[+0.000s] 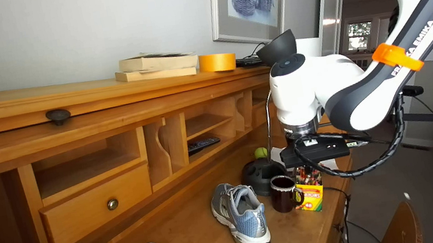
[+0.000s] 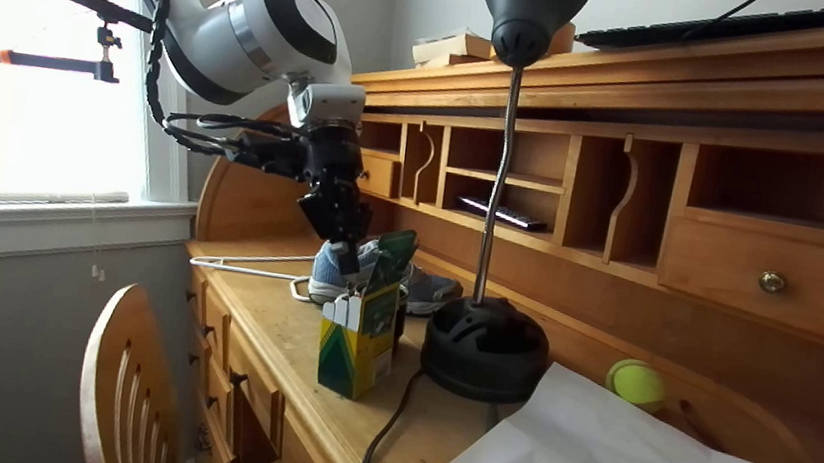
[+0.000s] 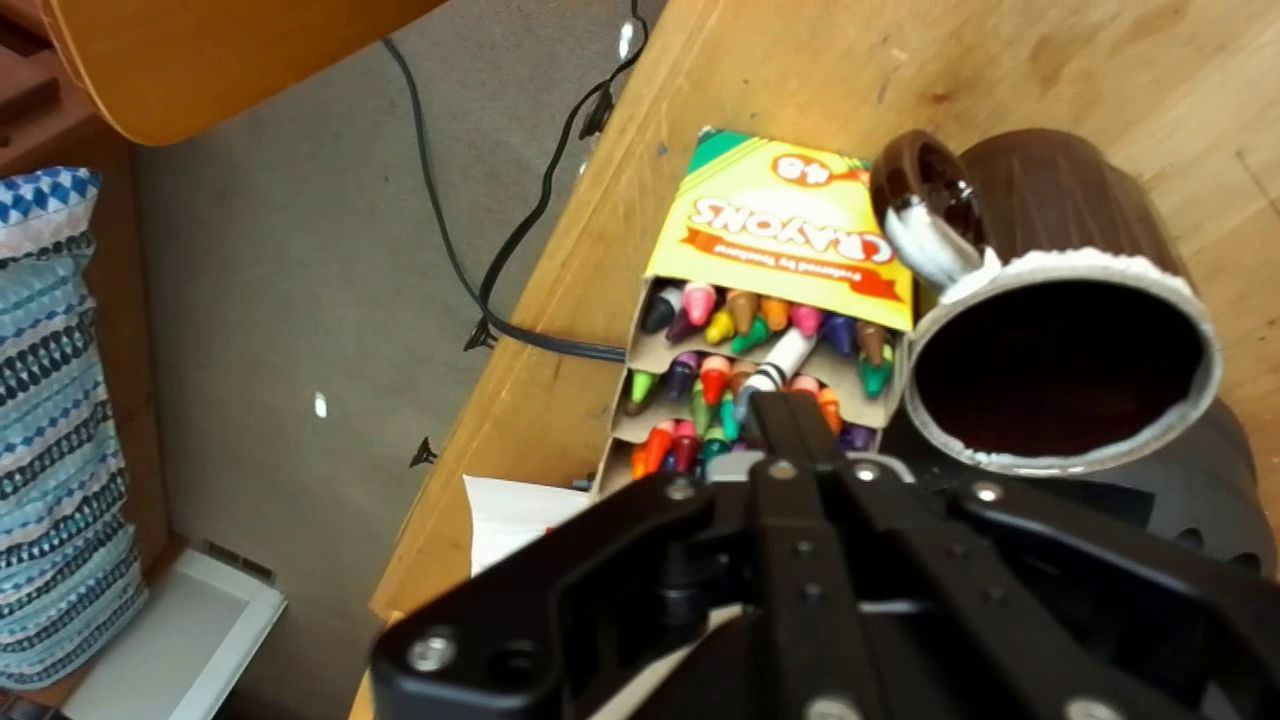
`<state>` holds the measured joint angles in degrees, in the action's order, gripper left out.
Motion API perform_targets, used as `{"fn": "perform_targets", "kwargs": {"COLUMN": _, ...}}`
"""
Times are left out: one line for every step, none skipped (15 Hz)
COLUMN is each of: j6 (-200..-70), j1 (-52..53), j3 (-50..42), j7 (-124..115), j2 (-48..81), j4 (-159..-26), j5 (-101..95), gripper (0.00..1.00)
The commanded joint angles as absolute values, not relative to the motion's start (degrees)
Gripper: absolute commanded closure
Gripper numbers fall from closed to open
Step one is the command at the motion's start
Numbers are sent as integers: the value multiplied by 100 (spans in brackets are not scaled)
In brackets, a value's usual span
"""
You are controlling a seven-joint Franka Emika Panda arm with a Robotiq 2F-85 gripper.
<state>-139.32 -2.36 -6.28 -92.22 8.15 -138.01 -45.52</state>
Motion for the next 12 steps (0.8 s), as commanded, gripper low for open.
{"fn": "perform_targets", "kwargs": {"j6": -13985, "j1": -222, "j3": -640, "j7": -9280, "j2": 619, "j4": -14013, "j5": -4543, "gripper": 100}}
{"fn": "perform_targets", "kwargs": {"j6": -13982, "j1": -223, "j3": -640, "j7": -9287, "j2": 601, "j4": -14027, "j5": -4545, "gripper": 100}}
{"fn": "perform_targets", "kwargs": {"j6": -13964, "j1": -220, "j3": -643, "j7": -9318, "j2": 578, "j4": -14038, "j5": -4571, "gripper": 100}}
{"fn": "perform_targets", "kwargs": {"j6": -13965, "j1": -223, "j3": -643, "j7": -9324, "j2": 562, "j4": -14048, "j5": -4577, "gripper": 100}}
{"fn": "perform_targets", "kwargs": {"j6": -13968, "j1": -228, "j3": -648, "j7": -9339, "j2": 546, "j4": -14056, "j5": -4596, "gripper": 100}}
{"fn": "perform_targets", "kwargs": {"j6": -13966, "j1": -233, "j3": -657, "j7": -9370, "j2": 528, "j4": -14069, "j5": -4629, "gripper": 100}}
{"fn": "perform_targets", "kwargs": {"j6": -13977, "j1": -244, "j3": -665, "j7": -9379, "j2": 518, "j4": -14085, "j5": -4631, "gripper": 100}}
{"fn": "perform_targets", "kwargs": {"j6": -13981, "j1": -251, "j3": -667, "j7": -9380, "j2": 511, "j4": -14096, "j5": -4626, "gripper": 100}}
{"fn": "perform_targets", "kwargs": {"j6": -13978, "j1": -259, "j3": -672, "j7": -9388, "j2": 506, "j4": -14110, "j5": -4629, "gripper": 100}}
{"fn": "perform_targets", "kwargs": {"j6": -13978, "j1": -265, "j3": -676, "j7": -9393, "j2": 499, "j4": -14128, "j5": -4626, "gripper": 100}}
{"fn": "perform_targets", "kwargs": {"j6": -13977, "j1": -272, "j3": -682, "j7": -9404, "j2": 489, "j4": -14152, "j5": -4627, "gripper": 100}}
{"fn": "perform_targets", "kwargs": {"j6": -13978, "j1": -279, "j3": -689, "j7": -9415, "j2": 486, "j4": -14165, "j5": -4627, "gripper": 100}}
